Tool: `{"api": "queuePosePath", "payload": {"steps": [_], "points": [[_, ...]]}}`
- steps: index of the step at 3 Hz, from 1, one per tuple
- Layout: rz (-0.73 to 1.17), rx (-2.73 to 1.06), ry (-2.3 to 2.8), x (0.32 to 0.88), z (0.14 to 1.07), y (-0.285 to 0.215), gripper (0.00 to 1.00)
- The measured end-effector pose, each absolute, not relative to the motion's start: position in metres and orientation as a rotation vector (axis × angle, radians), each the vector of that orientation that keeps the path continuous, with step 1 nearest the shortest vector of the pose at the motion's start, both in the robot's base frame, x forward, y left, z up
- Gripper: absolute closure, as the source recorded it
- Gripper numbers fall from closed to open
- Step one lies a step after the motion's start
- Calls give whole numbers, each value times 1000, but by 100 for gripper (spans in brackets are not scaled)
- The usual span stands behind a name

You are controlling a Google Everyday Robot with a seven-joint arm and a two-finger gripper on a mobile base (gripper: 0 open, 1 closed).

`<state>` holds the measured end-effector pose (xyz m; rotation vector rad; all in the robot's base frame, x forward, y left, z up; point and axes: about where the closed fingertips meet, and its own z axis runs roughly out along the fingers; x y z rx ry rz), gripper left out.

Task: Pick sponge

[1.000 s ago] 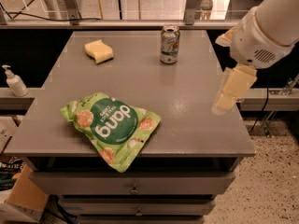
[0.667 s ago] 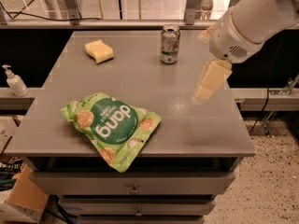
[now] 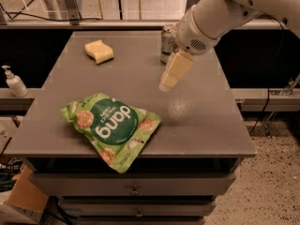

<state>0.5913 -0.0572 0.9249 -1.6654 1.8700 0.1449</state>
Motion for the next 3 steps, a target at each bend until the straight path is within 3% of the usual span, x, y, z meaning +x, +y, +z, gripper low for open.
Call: {"api": "queuePosePath", "payload": {"steps": [1, 3], "points": [[145, -1666, 1870, 591, 925, -57, 0], [251, -1650, 1763, 630, 916, 1, 0]]}}
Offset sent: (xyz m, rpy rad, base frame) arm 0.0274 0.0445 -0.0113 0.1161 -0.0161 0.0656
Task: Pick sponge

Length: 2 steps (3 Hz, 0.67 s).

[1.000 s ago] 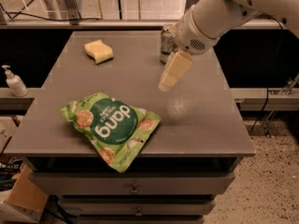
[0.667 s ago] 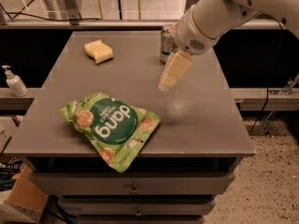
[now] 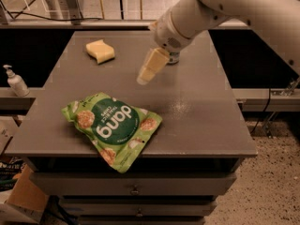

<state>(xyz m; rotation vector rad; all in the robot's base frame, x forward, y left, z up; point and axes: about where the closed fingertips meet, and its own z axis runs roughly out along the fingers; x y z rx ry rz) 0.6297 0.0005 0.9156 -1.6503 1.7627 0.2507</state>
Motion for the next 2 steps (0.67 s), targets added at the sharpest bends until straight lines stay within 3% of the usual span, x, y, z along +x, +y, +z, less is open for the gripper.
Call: {"api": "queuePosePath", "payload": {"steps": [2], "points": [[322, -1592, 1727, 697, 895, 64, 0]]}}
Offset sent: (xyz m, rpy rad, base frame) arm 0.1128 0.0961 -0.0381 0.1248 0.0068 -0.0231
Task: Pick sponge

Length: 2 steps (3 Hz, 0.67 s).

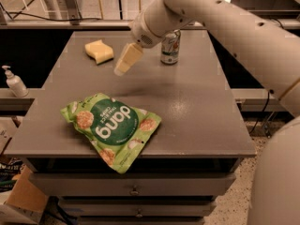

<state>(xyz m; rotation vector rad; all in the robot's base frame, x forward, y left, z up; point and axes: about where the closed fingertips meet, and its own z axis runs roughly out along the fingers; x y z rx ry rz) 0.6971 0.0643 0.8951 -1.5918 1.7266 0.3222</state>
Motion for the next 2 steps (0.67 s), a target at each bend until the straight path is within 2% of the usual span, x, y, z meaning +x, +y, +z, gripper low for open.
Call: {"api": "queuePosePath", "payload": {"steps": [2], "points": [[295, -1547, 1812, 754, 855, 98, 0]]}}
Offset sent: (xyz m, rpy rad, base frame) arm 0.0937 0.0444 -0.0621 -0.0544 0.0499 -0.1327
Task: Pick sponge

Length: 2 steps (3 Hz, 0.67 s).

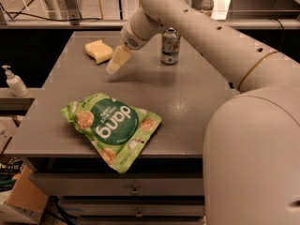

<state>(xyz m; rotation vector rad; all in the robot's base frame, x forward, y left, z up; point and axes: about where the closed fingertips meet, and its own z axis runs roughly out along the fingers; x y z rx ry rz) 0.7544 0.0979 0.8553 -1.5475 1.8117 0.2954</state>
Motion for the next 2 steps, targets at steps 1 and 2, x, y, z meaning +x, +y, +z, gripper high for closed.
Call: {"api": "queuePosePath", "payload": {"steps": [1, 2], "points": [[290, -1528, 1845, 774, 842, 110, 0], [297, -1513, 1856, 787, 838, 124, 12]]}}
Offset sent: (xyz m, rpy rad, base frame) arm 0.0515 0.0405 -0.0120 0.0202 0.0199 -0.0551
